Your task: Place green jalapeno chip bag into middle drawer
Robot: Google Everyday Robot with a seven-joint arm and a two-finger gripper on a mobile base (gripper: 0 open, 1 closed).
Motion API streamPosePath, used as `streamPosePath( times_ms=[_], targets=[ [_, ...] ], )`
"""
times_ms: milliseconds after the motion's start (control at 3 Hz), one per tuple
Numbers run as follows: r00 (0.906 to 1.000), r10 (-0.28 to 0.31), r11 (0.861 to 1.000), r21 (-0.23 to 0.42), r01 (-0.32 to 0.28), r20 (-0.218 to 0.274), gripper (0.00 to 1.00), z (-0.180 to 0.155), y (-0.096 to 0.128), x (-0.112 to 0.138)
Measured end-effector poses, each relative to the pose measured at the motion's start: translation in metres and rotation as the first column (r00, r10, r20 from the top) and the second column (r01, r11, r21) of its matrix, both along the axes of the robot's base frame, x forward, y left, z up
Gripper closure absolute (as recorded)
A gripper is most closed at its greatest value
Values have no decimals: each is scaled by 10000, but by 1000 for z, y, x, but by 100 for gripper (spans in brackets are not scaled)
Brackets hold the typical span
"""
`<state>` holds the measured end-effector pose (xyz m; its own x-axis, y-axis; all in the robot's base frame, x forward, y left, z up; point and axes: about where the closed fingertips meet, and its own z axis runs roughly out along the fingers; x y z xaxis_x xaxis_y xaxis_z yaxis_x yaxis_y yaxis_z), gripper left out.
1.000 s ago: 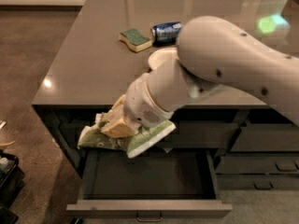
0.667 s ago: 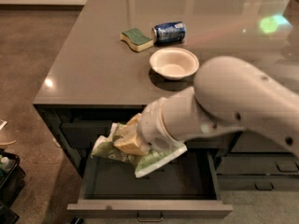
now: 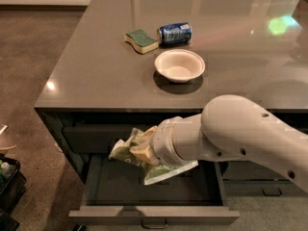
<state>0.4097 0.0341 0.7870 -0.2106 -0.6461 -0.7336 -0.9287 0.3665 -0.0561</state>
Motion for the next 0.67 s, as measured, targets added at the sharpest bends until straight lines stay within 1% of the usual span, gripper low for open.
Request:
streamPosePath(
  times_ms=[333,667],
  targets=[
    [10000,-2,10000,0,2,-3,100,0,0,0],
    [9903,-747,9972,17,754,-1168,100,-52,-17,0]
  ],
)
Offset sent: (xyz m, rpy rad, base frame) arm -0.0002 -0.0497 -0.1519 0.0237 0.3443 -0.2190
